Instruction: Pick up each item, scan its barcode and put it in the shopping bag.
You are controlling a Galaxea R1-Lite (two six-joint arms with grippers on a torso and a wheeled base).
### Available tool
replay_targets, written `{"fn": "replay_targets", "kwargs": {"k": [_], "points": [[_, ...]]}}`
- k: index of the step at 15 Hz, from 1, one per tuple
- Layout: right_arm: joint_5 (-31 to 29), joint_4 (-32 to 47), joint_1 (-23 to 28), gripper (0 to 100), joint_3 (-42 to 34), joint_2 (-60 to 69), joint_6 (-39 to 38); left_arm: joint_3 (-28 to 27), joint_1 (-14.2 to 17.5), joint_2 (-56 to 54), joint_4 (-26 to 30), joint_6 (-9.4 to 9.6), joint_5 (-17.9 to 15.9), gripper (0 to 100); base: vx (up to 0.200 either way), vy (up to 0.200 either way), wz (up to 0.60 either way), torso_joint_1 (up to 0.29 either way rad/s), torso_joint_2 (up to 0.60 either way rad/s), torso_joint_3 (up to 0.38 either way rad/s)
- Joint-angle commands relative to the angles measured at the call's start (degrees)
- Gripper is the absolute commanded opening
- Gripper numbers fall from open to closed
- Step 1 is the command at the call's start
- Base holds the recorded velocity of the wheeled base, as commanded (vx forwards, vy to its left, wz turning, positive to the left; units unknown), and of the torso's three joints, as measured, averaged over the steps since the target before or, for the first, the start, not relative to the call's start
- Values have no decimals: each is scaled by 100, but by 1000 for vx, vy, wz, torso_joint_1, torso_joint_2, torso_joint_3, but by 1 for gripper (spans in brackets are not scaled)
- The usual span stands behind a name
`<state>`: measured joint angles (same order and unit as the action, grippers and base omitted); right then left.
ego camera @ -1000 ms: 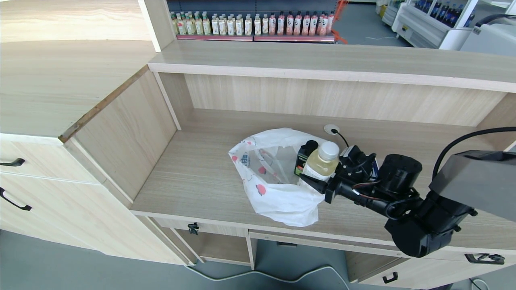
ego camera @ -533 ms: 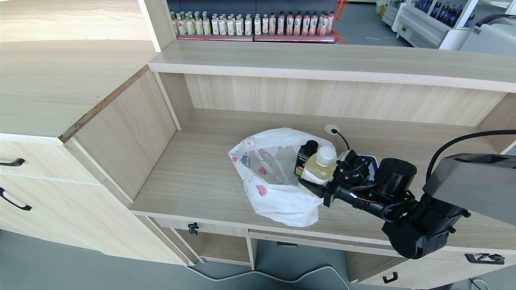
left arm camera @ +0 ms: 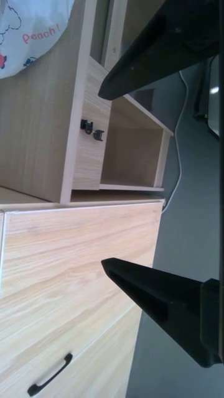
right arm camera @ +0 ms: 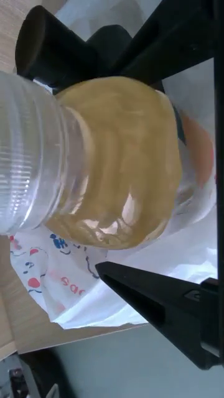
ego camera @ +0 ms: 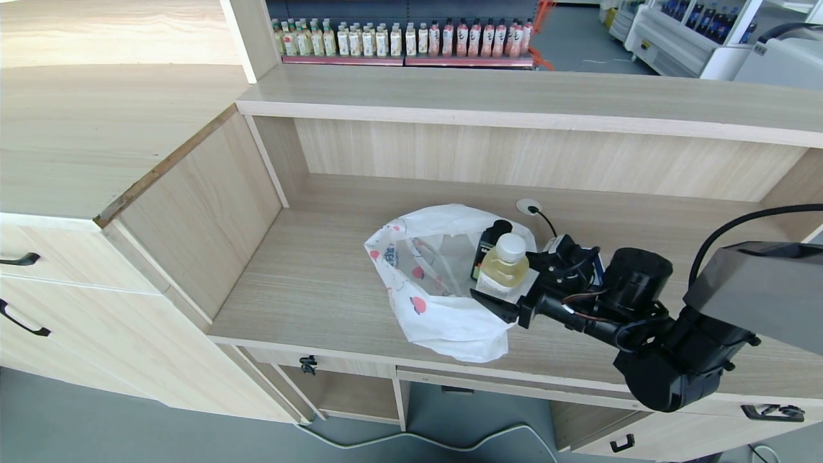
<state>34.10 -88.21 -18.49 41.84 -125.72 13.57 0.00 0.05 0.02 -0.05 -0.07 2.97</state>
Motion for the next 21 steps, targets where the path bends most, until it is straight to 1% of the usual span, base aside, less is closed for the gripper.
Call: {"fn": "replay_targets", "kwargs": {"k": [1, 3, 6, 7, 8, 9, 10, 11, 12, 13, 14, 15, 17, 18, 19, 21], "points": [[53, 23, -5, 100, -167, 470, -144, 0, 4, -2, -4, -1, 1, 100, 0, 0, 0, 0, 0, 0], [53, 138, -14, 100, -273, 777, -276, 0, 4, -2, 5, -1, 1, 100, 0, 0, 0, 0, 0, 0], [9, 1192, -32, 100, -334, 2333, -478, 0, 4, -2, -4, -1, 1, 100, 0, 0, 0, 0, 0, 0], [-8, 1447, -32, 100, -361, 2614, -478, 0, 4, -2, -4, -1, 1, 100, 0, 0, 0, 0, 0, 0], [-26, 2071, 4, 100, -501, 3273, -478, 0, 4, -2, -4, -1, 1, 100, 0, 0, 0, 0, 0, 0], [-79, 2370, 30, 100, -580, 3616, -487, 0, 4, -2, -4, -1, 1, 100, 0, 0, 0, 0, 0, 0], [-263, 2722, 179, 100, -686, 3959, -478, 0, 4, -2, -4, -1, 1, 100, 0, 0, 0, 0, 0, 0], [-1081, 3513, 505, 100, -914, 4715, -478, 0, 4, -2, -4, -1, 1, 100, 0, 0, 0, 0, 0, 0], [-1731, 4093, 795, 100, -1116, 5260, -487, 0, 4, -2, 5, -1, 1, 100, 0, 0, 0, 0, 0, 0], [-2021, 4532, 1023, 100, -1301, 5629, -495, 0, 4, -2, -4, -1, 1, 100, 0, 0, 0, 0, 0, 0], [-2381, 5349, 1515, 100, -1591, 6341, -495, 0, 4, -2, -4, -1, 1, 100, 0, 0, 0, 0, 0, 0], [-2566, 5754, 1876, 100, -1828, 6807, -495, 0, 4, -2, -4, -1, 1, 100, 0, 0, 0, 0, 0, 0], [-2636, 6290, 2350, 100, -2461, 7712, -504, 0, 4, -2, -4, -1, 1, 100, 0, 0, 0, 0, 0, 0], [-2636, 6351, 2368, 100, -2567, 7852, -504, 0, 4, -2, -4, -1, 1, 100, 0, 0, 0, 0, 0, 0], [-2601, 6808, 2377, 100, -3191, 8854, -495, 0, 4, -2, -4, -1, 1, 100, 0, 0, 0, 0, 0, 0], [-2610, 7371, 2306, 100, -3613, 9812, -460, 0, 4, -2, -4, -1, 1, 100, 0, 0, 0, 0, 0, 0]]}}
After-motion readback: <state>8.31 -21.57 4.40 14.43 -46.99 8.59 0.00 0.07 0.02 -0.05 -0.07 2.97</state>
